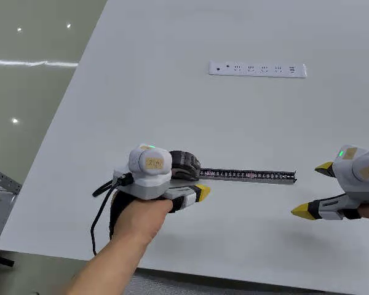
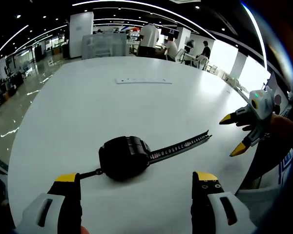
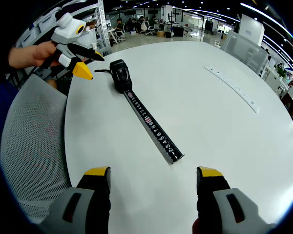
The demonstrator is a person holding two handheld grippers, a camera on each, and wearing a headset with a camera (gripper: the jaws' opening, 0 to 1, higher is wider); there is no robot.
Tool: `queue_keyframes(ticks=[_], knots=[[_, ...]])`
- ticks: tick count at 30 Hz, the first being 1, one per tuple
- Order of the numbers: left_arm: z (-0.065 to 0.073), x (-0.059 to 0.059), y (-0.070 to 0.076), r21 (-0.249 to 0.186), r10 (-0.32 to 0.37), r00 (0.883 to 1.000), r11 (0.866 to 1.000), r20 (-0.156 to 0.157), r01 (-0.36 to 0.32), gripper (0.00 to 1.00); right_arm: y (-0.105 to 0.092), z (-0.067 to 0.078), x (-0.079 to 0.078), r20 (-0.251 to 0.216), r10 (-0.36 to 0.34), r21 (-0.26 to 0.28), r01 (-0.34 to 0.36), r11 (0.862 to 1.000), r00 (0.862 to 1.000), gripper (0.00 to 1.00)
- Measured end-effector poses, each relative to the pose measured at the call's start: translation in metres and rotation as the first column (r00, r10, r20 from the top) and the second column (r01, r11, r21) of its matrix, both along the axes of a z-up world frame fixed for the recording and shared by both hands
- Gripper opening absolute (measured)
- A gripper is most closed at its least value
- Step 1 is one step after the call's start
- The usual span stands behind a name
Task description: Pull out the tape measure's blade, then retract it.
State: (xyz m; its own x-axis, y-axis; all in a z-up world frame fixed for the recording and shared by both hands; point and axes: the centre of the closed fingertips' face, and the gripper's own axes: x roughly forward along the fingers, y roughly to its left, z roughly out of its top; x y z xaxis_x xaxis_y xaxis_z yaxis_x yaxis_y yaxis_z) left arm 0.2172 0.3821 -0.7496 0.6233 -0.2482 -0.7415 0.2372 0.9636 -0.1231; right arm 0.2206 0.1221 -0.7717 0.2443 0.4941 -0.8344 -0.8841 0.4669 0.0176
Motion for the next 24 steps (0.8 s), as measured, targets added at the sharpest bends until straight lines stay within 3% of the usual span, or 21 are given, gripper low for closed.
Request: queue_keyframes(ticks=[17, 22, 24], knots=[[-0.020, 0.029, 0.002, 0.018, 0.049, 0.999, 0.999, -0.004, -0.049, 0.82, 0.000, -0.025, 0.029, -0.001, 0.143, -0.071, -0.143, 0.987, 0.990, 0.55], [-0.028, 0.033, 0.004, 0.026, 0.069, 0.998, 0.997, -0.008, -0.069, 0.80, 0.000, -0.031, 0.036, 0.009, 0.192, -0.086, -0.190, 0.978, 0.981, 0.49], [-0.030, 0.035, 0.004, 0.018, 0.078, 0.997, 0.997, -0.014, -0.078, 0.80, -0.001, -0.034, 0.037, 0.016, 0.240, -0.108, -0.237, 0.965, 0.971, 0.45]])
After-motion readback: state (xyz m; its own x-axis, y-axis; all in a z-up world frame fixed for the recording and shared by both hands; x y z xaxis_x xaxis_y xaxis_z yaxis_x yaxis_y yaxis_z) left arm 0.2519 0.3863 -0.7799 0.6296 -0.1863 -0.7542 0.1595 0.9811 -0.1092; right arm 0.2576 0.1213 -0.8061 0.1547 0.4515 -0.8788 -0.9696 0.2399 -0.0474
